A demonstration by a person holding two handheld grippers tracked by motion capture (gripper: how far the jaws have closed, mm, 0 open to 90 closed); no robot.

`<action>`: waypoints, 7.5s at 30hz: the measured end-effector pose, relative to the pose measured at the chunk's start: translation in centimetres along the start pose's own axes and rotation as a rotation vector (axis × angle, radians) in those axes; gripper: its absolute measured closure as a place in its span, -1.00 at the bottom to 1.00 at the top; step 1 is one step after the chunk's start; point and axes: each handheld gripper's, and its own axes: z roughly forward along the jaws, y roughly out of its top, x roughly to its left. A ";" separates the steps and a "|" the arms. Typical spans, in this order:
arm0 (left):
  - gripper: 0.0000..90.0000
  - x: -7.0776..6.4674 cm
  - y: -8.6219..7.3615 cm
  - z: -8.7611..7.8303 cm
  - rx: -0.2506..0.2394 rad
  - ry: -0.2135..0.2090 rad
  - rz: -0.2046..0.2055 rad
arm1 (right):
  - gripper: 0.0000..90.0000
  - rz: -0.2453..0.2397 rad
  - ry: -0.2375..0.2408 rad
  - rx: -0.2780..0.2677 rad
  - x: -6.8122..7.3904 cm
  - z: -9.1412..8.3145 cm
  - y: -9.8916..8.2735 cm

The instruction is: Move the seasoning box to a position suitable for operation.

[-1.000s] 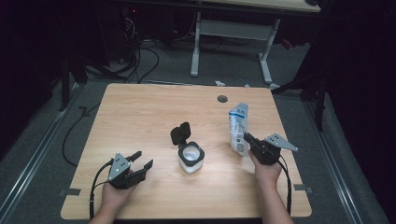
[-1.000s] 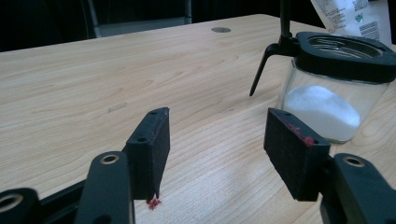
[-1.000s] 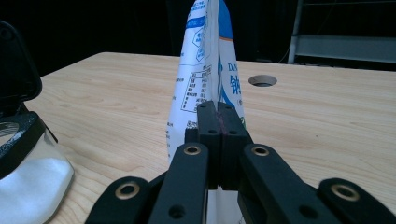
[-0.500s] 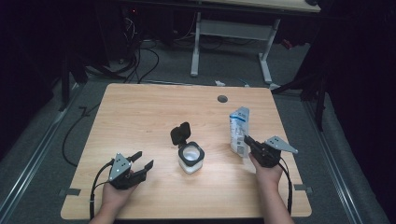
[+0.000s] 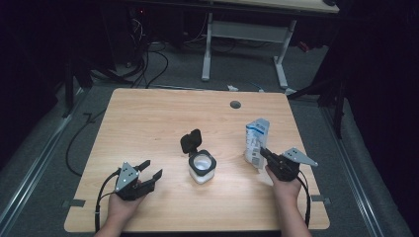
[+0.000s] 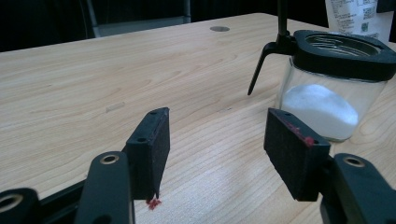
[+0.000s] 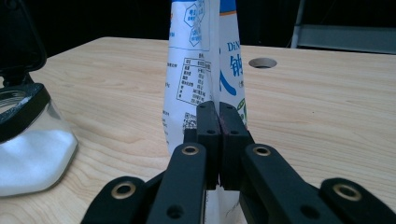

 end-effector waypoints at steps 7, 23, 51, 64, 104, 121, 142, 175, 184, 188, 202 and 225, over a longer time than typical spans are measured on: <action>-0.09 0.0 0.0 0.0 0.006 0.002 0.002 | 0.94 -0.004 -0.005 0.002 0.3 -0.7 -0.6; -0.09 -0.1 -0.2 0.2 0.016 0.005 -0.005 | 0.61 -0.005 -0.020 0.031 0.8 -1.5 -1.2; -0.22 0.1 -1.0 1.7 0.102 0.102 0.017 | 0.29 -0.075 -0.033 0.166 4.4 -4.1 -4.5; -0.03 -0.2 -1.0 1.6 0.127 0.090 0.011 | 0.36 -0.138 -0.028 0.189 7.4 -1.7 -3.9; 1.00 -5.5 3.4 9.6 0.065 0.051 -0.106 | 0.95 -0.189 0.134 0.228 13.0 2.9 -2.8; 0.99 -6.6 2.7 8.7 0.062 0.009 -0.099 | 0.90 -0.202 0.172 0.234 14.3 3.5 -2.8; 0.96 -7.2 1.1 7.7 0.095 -0.010 -0.086 | 0.89 -0.206 0.174 0.233 14.4 3.4 -2.8; 1.00 -7.0 -4.3 5.4 0.189 0.005 -0.010 | 1.00 -0.210 0.108 0.230 12.6 3.0 -2.5; 1.00 -7.1 -4.5 6.0 0.188 0.014 -0.017 | 1.00 -0.191 0.077 0.223 11.8 3.9 -2.0; 1.00 -7.4 -4.4 5.6 0.189 0.007 -0.018 | 1.00 -0.190 0.073 0.228 11.8 4.3 -1.6; 1.00 -7.8 -4.3 5.6 0.183 -0.003 -0.029 | 1.00 -0.202 0.072 0.237 12.0 5.7 -0.9; 0.99 -7.0 -3.7 6.5 0.181 0.002 -0.029 | 1.00 -0.184 0.082 0.227 12.3 4.6 -1.5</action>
